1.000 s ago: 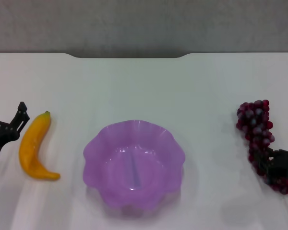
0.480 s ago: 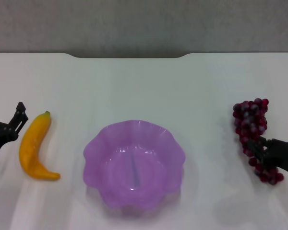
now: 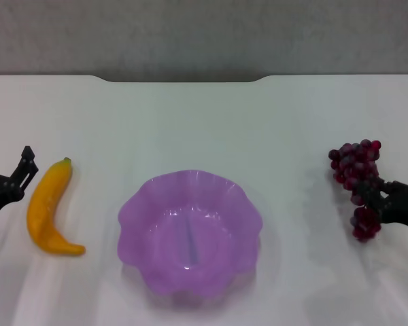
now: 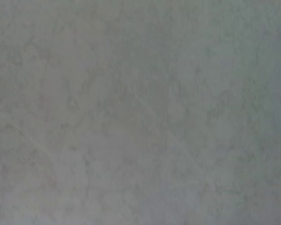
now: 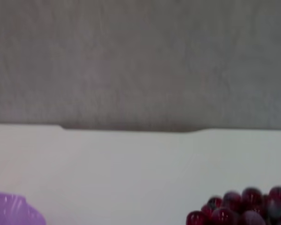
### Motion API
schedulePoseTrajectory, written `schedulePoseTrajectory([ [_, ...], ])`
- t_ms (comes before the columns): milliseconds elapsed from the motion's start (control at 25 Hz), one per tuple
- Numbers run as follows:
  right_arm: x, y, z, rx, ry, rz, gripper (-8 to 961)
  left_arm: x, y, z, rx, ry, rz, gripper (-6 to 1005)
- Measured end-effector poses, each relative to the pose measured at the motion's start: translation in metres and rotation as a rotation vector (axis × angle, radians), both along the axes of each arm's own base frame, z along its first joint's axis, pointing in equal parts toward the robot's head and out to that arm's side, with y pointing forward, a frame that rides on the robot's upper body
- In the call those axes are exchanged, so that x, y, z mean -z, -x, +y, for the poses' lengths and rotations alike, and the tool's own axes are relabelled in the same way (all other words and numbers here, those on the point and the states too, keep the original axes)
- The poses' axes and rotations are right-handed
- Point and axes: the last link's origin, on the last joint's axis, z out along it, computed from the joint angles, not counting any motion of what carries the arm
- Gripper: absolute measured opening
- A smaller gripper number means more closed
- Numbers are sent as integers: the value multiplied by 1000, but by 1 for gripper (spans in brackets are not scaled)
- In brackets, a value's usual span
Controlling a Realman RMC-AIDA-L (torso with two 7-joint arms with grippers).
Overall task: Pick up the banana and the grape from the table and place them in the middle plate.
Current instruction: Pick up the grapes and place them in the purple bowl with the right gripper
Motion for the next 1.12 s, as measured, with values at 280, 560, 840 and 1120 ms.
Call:
schedulePoseTrajectory([
  [280,-24,10,2,-81,-90,58,268,0,0,0,0,-1,1,878],
  [560,-49,43,11,-250,-113,160,260,-1,1,0,-1,-1,3,878],
  [840,-66,85,21,-413,-41,213,258,-1,1,0,-5,2,5,877],
  [1120,-53,141,36,-602,170,157,247,1,-1,2,-2,5,13,877],
])
